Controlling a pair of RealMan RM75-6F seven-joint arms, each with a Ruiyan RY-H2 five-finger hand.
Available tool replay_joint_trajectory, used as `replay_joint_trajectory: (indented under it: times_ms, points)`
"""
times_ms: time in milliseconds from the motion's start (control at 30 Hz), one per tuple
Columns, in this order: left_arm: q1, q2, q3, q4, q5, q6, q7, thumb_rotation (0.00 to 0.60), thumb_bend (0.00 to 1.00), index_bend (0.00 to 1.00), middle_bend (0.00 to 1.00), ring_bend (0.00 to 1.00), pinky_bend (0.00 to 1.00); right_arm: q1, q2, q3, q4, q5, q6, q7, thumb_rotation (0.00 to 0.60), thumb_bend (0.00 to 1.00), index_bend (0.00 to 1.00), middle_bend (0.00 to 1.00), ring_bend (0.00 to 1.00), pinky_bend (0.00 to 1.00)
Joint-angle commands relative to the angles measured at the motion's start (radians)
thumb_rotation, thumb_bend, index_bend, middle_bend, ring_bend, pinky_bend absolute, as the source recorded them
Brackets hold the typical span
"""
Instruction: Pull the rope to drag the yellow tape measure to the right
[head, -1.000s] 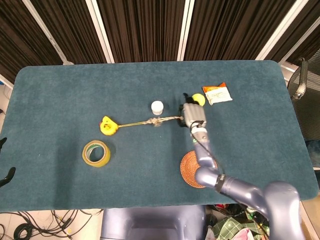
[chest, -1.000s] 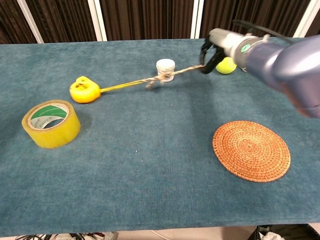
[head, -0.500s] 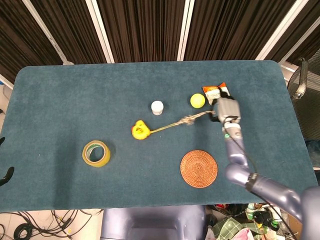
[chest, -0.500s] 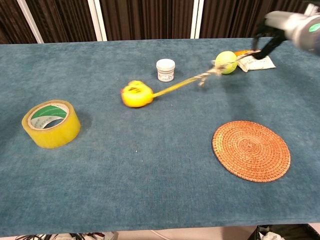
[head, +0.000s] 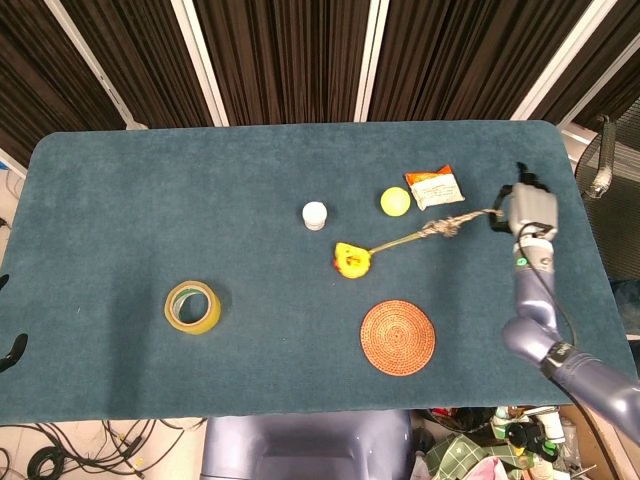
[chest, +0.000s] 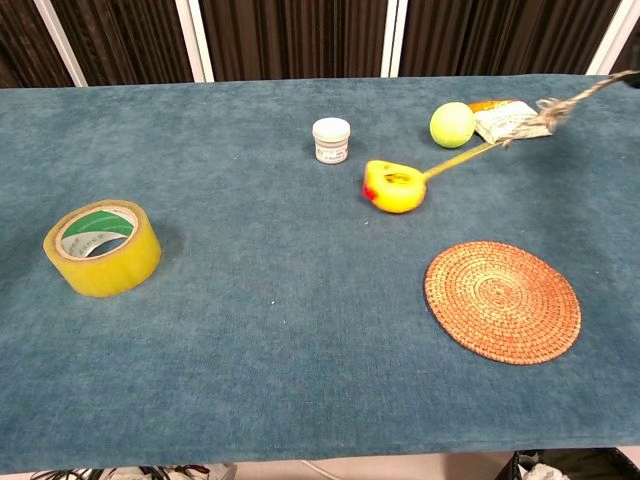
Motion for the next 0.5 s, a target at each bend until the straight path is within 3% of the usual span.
replay_joint_trajectory:
  times_ms: [33,500]
  points:
    - [0.000,0.000,0.000,0.000,-0.001,-0.001,-0.001,0.600,0.30,0.10,0.00,0.00,0.00,-0.016,0.023,-0.004,0.020,0.005,-0.005,0.007,0.600,0.42,0.72,0.00,0.08,0.15]
    - [-0.001,-0.003,0.000,0.000,0.000,-0.001,0.007,0.600,0.30,0.10,0.00,0.00,0.00,-0.073,0.072,-0.024,0.046,0.006,-0.021,0.038,0.600,0.42,0.72,0.00,0.08,0.15]
